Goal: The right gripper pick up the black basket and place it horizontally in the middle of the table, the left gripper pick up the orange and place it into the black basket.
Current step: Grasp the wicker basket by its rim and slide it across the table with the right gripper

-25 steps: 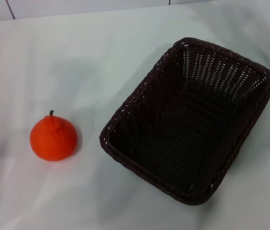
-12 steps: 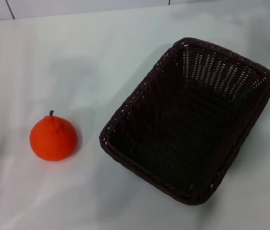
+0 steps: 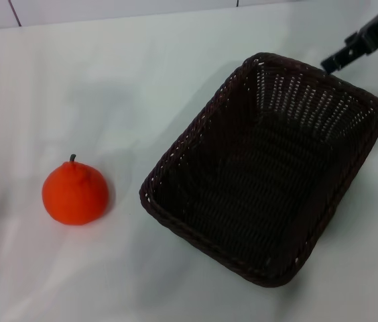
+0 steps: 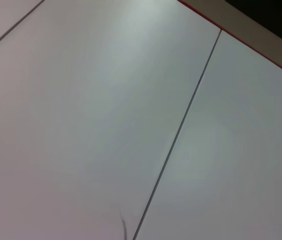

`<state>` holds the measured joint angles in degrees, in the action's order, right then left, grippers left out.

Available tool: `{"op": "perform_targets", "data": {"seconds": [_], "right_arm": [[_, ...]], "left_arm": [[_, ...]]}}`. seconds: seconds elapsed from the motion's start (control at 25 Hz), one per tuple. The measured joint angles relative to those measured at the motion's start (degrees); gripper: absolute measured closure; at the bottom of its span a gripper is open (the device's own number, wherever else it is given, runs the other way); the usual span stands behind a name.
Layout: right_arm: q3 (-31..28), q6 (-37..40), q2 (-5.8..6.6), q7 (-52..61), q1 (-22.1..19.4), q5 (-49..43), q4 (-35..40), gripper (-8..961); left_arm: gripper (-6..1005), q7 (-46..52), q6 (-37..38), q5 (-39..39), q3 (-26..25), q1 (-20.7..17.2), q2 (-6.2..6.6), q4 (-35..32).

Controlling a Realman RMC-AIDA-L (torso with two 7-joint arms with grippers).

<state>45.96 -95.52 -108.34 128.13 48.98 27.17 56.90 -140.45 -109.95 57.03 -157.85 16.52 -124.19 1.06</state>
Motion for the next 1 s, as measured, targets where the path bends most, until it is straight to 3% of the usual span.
{"op": "perform_targets", "data": {"seconds": [0.24, 0.44, 0.68, 0.88, 1.0], "right_arm": [[2.68, 6.47, -1.69, -1.39, -0.39, -0.83, -7.14, 220], [3.12, 11.21, -2.3, -3.55, -0.72, -0.55, -11.53, 275], [2.39, 10.22, -2.29, -4.24, -0.82, -0.12, -11.55, 510], [0.13, 8.95, -1.97, -4.56, -0.86, 0.04, -11.55, 615], [-3.07, 6.48, -1.14, -5.58, -0.88, 1.77, -12.1, 679]], "left_arm": [[111, 0.28, 0.01, 0.02, 0.0, -0.04, -0.02, -0.18], [111, 0.47, -0.16, 0.02, 0.0, -0.34, -0.06, -0.22], [112, 0.5, -0.06, 0.02, 0.0, -0.35, 0.01, -0.27], [112, 0.58, -0.09, 0.02, -0.6, -0.42, -0.06, -0.35], [112, 0.6, -0.33, 0.01, -0.66, -0.45, -0.04, -0.32]]}}
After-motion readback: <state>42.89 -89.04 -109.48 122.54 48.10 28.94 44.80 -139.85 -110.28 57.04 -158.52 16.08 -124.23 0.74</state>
